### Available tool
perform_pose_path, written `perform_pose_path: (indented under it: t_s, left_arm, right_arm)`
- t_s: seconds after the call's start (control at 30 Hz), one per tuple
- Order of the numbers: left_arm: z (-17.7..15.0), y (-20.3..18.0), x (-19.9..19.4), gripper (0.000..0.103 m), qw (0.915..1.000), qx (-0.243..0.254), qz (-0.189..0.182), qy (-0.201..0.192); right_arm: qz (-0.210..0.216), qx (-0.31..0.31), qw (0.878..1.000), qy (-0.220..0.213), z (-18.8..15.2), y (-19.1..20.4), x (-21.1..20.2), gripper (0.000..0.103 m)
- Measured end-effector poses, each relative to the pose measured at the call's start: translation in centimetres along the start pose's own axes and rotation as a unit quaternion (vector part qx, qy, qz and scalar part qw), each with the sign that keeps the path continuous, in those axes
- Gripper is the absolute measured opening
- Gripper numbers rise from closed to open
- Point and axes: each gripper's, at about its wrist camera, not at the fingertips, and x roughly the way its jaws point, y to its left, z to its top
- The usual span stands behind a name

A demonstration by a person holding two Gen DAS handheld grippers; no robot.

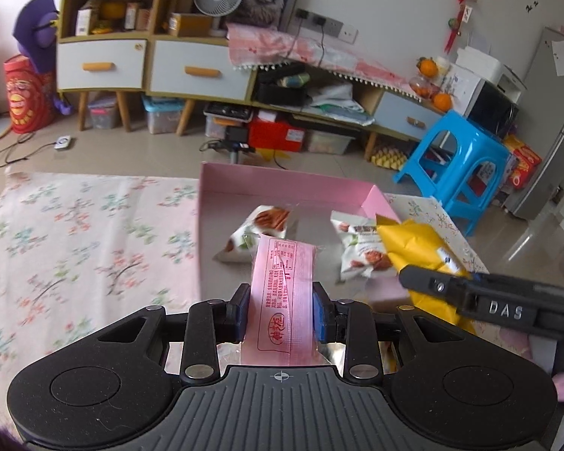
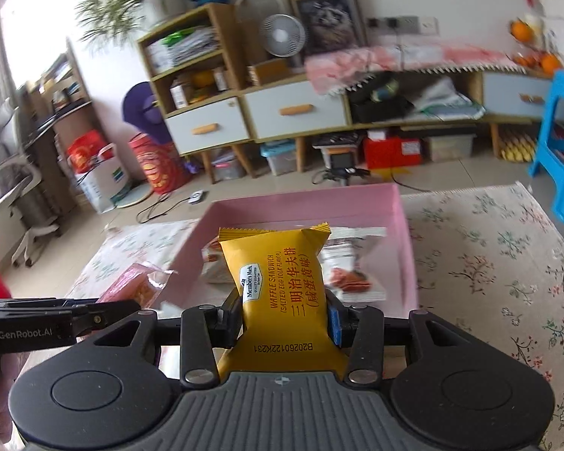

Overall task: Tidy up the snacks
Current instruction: 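Carry the pink bar and yellow bag into the box and release both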

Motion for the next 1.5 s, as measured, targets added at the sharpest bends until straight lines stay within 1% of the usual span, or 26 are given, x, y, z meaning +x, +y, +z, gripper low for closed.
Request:
perform_pose_path:
  t_s: [0.13,0.23,0.37,0.47,0.57,0.67,0.77,0.97,1.1,1.17,1.27,1.3,1.33,1.37,1.4,1.43,1.5]
  left_arm:
    - [1.8,-0.4,2.6,0.03,0.9994,-0.005,-0.003,0.034]
    - [2.7,-0.5,4.7,0.03,0.998,-0.018,0.0,0.06]
    - [3.5,-0.8,6.7,0.029,0.9972,-0.016,0.015,0.071]
    - [4.0,-1.1,7.9,0.03,0.9972,-0.01,0.022,0.07]
    - [4.1,-1.5,9.0,0.029,0.9966,0.003,0.039,0.072]
    - [4.0,-1.7,10.3,0.029,0.9961,0.013,0.051,0.071]
    - [3.8,-1.5,11.4,0.029,0.9955,0.012,0.062,0.071]
    - [3.7,-1.4,12.2,0.03,0.997,0.009,0.063,0.045]
    - [3.6,-1.9,12.5,0.03,0.9967,0.022,0.071,0.031]
    - [3.5,-2.0,12.5,0.033,0.9967,0.025,0.072,0.027]
    - [3.3,-1.8,12.3,0.034,0.9971,0.019,0.069,0.024]
    - [3.2,-1.8,12.2,0.035,0.9972,0.019,0.069,0.022]
    - [3.1,-1.7,11.9,0.039,0.9973,0.02,0.069,0.019]
    - [2.9,-1.7,11.7,0.045,0.9974,0.021,0.068,0.015]
    - [2.9,-1.6,11.4,0.048,0.9976,0.021,0.066,0.011]
    - [2.8,-1.5,11.1,0.051,0.9978,0.021,0.062,0.007]
    - [2.8,-1.4,10.5,0.054,0.9983,0.022,0.054,0.002]
  right_arm:
    - [0.013,0.02,1.0,0.016,0.6,-1.2,0.9,0.033]
    - [0.026,0.03,0.999,0.032,0.8,-1.7,1.5,0.033]
    - [0.023,0.029,0.998,0.051,1.1,-2.4,2.9,0.033]
    - [0.017,0.021,0.998,0.063,1.0,-2.6,4.0,0.033]
    - [0.012,0.005,0.998,0.061,1.3,-2.5,4.8,0.033]
    - [0.0,-0.021,0.998,0.052,1.5,-2.1,5.2,0.033]
    - [-0.013,-0.041,0.998,0.043,1.7,-2.0,5.9,0.033]
    - [-0.036,-0.052,0.998,0.02,2.1,-2.6,6.6,0.033]
    - [-0.049,-0.045,0.998,0.01,2.2,-3.3,6.9,0.033]
    - [-0.052,-0.043,0.998,0.011,2.2,-3.6,7.0,0.033]
    - [-0.052,-0.039,0.998,0.01,2.3,-3.8,6.8,0.038]
    - [-0.051,-0.036,0.998,0.008,2.4,-3.8,6.7,0.044]
    - [-0.05,-0.032,0.998,0.006,2.5,-3.7,6.5,0.048]
    - [-0.049,-0.028,0.998,0.003,2.6,-3.7,6.4,0.053]
    - [-0.049,-0.024,0.999,-0.001,2.7,-3.7,6.2,0.057]
    - [-0.047,-0.022,0.999,-0.002,2.8,-3.6,6.1,0.059]
    - [-0.045,-0.022,0.999,-0.002,2.7,-3.3,5.9,0.065]
